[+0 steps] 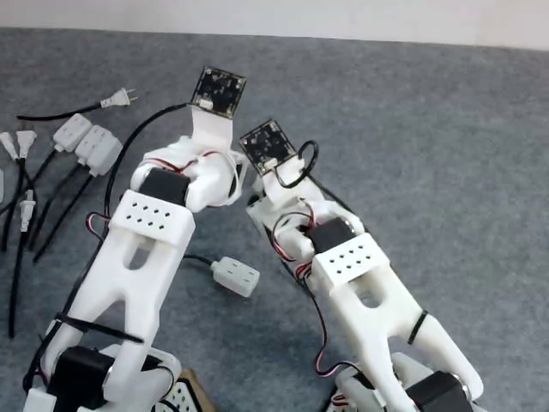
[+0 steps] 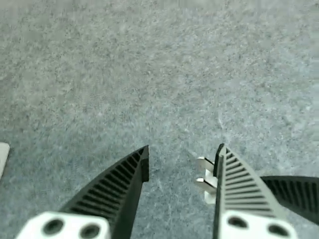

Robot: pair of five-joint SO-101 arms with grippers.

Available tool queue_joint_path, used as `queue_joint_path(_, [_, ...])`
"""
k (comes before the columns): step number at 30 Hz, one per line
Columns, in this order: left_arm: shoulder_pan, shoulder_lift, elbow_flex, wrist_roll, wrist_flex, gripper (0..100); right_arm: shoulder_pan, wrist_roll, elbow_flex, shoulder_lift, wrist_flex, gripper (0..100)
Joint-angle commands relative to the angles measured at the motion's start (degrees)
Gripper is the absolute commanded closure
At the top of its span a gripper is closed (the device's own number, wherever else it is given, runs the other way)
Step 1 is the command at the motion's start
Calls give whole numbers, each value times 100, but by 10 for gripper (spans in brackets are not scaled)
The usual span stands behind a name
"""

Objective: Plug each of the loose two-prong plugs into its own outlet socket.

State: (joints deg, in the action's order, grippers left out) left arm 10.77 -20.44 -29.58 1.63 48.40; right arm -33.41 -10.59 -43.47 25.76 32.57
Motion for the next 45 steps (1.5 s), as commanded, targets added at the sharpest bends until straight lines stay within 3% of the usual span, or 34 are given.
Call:
queue_joint_path(1, [-224,-22,-57,0,-44,769,180,53,347,101,215,991])
queue_joint_path(16, [-488,-22,-505,237,-79,769,224,44,1059,101,734,991])
queue_joint_path(21, [-488,-22,-831,237,-422,769,215,44,1059,101,752,991])
queue_joint_path(30, [-488,-22,-875,237,-396,769,215,44,1895,92,1508,991])
queue_joint_path(41, [-479,-22,-963,237,-413,769,215,26,1974,48,1516,991])
queue_joint_path(45, [-734,-40,-892,237,-457,769,31,-352,1930,-4,1991,991])
